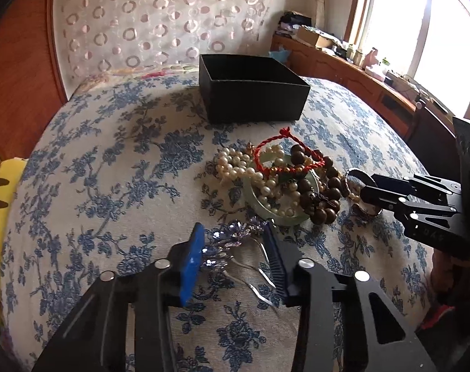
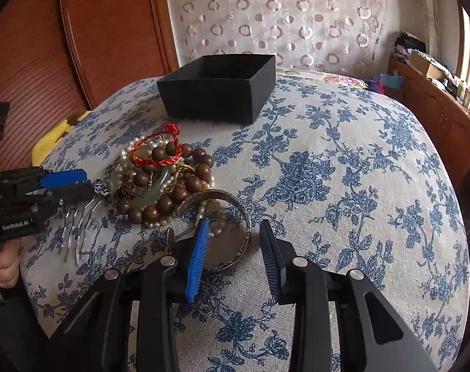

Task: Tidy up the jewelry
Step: 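Grasp the silver crystal hair comb with the left tool while the right tool grasps the silver bangle, then carry the hair comb with the left tool into the black box while the right tool drops the bangle there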

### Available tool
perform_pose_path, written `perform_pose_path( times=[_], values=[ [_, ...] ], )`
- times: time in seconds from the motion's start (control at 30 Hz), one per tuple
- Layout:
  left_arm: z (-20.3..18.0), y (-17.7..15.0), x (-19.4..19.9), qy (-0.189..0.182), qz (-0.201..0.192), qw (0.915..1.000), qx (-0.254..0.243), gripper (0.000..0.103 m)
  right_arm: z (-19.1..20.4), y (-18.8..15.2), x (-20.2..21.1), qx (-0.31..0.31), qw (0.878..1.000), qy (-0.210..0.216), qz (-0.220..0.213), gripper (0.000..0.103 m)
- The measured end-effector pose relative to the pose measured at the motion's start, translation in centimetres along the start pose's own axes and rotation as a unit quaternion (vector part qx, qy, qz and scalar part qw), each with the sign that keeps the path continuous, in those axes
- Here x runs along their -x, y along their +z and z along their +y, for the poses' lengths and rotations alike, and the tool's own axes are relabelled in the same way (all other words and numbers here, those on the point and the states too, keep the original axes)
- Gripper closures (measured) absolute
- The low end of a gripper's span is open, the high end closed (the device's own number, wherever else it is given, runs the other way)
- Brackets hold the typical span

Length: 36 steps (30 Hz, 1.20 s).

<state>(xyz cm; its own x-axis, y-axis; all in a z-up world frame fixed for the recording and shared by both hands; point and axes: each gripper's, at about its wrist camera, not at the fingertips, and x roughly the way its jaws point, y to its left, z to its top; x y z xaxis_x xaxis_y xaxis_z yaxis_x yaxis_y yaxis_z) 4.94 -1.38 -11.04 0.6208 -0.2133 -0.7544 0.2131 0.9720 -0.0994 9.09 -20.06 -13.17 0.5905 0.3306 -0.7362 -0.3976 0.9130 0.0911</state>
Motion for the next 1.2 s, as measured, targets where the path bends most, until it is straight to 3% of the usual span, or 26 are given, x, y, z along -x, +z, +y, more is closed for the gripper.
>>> perform_pose_path(
  times=[0.17, 0.37, 0.73, 0.8, 1.03, 1.2],
  values=[
    [0.3, 0.0, -0.3, 0.002, 0.008, 1.0, 0.006, 0.07, 0.0, 0.0, -0.1, -0.002, 1.0, 0.0, -0.003, 0.066],
    [-0.2, 0.2, -0.2, 0.005, 0.006, 1.0, 0.002, 0.044, -0.1, -0.1, -0.1, -0.003, 1.0, 0.0, -0.006, 0.066],
    [-1.8, 0.3, 0.9, -0.006, -0.001, 0.9998, -0.018, 0.043, 0.0, -0.1, 0.0, -0.002, 1.0, -0.002, -0.008, 0.066],
    [-2.4, 0.2, 0.6, -0.003, 0.005, 0.9996, -0.028, 0.032, 0.0, -0.1, 0.0, -0.001, 1.0, -0.003, -0.007, 0.066],
    [-3.8, -0.5, -1.4, 0.02, 0.041, 0.9975, -0.053, 0.032, -0.1, -0.1, 0.0, 0.002, 1.0, -0.004, -0.005, 0.066],
    [-3.5, -0.6, -1.1, 0.029, 0.033, 0.9976, -0.053, 0.049, 0.0, 0.0, -0.1, -0.001, 1.0, -0.002, -0.002, 0.068]
  ],
)
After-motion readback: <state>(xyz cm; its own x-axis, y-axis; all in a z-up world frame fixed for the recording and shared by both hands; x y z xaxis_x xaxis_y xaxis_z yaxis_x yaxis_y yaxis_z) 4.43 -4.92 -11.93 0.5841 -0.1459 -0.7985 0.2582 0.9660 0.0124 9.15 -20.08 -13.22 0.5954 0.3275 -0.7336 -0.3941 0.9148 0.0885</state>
